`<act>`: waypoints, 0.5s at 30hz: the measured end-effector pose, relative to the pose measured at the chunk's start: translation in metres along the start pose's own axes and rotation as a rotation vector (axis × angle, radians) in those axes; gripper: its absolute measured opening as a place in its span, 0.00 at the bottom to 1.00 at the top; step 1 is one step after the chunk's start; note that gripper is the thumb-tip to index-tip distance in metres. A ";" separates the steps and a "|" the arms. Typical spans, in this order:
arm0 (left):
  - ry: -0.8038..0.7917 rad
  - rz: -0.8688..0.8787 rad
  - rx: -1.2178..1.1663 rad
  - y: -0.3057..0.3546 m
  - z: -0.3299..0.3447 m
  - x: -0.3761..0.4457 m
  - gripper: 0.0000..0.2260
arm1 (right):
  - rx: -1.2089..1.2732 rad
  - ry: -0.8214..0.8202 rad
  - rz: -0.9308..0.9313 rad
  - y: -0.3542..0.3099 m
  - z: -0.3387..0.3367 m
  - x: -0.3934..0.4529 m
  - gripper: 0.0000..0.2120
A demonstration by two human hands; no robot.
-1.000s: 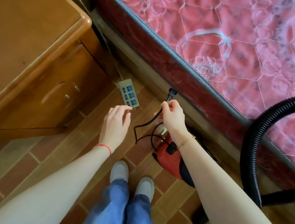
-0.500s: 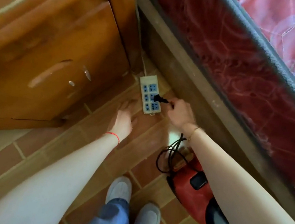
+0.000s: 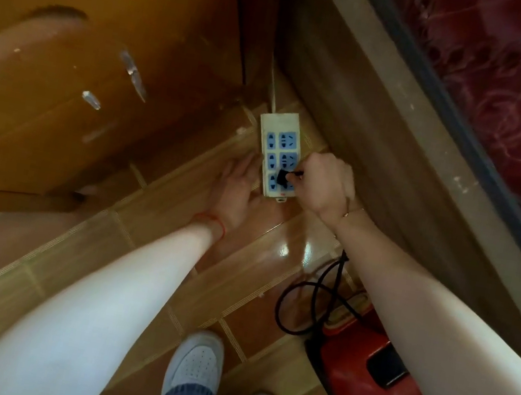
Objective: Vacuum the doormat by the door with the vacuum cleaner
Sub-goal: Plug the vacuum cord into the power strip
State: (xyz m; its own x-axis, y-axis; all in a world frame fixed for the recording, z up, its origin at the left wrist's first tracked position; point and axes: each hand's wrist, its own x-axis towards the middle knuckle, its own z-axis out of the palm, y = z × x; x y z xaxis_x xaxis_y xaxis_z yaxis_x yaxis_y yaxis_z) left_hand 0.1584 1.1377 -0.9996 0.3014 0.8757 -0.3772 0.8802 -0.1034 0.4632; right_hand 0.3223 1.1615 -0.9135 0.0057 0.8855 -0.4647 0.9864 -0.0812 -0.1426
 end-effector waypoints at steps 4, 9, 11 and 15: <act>0.000 0.037 -0.014 -0.001 0.002 -0.001 0.35 | -0.062 -0.010 -0.083 -0.003 0.006 0.004 0.14; 0.011 0.044 -0.036 -0.001 0.000 -0.002 0.36 | -0.121 -0.039 -0.151 -0.003 0.004 0.007 0.13; 0.010 0.052 -0.024 -0.001 0.001 -0.001 0.36 | -0.138 -0.039 -0.170 -0.004 0.004 0.007 0.13; 0.002 0.057 -0.011 -0.001 0.001 0.003 0.36 | -0.164 -0.035 -0.185 -0.009 0.003 0.008 0.12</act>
State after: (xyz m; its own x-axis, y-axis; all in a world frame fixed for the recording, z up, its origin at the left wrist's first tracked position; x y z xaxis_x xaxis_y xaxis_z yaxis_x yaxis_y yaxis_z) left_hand 0.1586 1.1401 -1.0022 0.3502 0.8693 -0.3488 0.8577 -0.1480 0.4923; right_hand 0.3127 1.1682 -0.9185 -0.1801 0.8617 -0.4744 0.9836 0.1584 -0.0858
